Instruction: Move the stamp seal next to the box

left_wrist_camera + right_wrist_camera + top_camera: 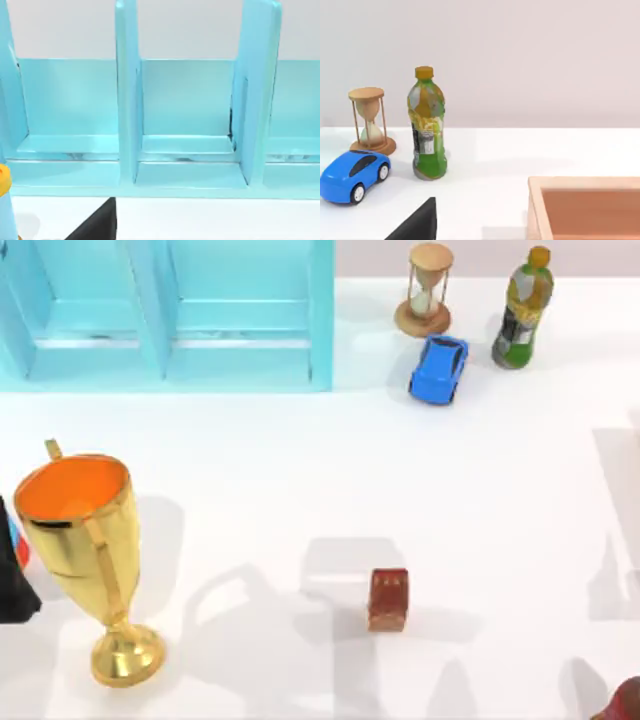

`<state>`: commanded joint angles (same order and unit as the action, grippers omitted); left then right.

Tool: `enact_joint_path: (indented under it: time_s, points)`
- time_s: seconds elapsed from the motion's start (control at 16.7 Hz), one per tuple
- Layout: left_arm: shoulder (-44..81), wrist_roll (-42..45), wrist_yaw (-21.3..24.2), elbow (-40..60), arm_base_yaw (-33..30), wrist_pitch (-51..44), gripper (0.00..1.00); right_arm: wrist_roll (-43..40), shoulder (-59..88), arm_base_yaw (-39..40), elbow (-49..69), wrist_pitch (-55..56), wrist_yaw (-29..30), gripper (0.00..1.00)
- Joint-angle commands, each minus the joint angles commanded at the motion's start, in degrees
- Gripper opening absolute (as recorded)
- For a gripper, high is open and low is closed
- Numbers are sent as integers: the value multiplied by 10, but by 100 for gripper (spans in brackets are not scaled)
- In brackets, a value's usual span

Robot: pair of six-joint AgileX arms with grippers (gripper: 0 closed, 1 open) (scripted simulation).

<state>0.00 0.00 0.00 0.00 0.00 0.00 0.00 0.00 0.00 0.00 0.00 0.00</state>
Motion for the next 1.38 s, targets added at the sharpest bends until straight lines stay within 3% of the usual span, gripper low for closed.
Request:
enact_joint_path:
  time_s: [0.3, 0.54, 0.9, 1.38]
  points:
    - [0, 0, 0, 0, 0, 0, 100, 28, 36, 6, 36, -30, -4, 100]
    - [0, 0, 0, 0, 0, 0, 100, 112, 169, 27, 167, -129, -11, 100]
    - [0, 0, 0, 0, 0, 0, 100, 262, 537, 115, 459, -339, -14, 100]
    - [0, 0, 0, 0, 0, 0, 100, 412, 1010, 328, 826, -611, -3, 100]
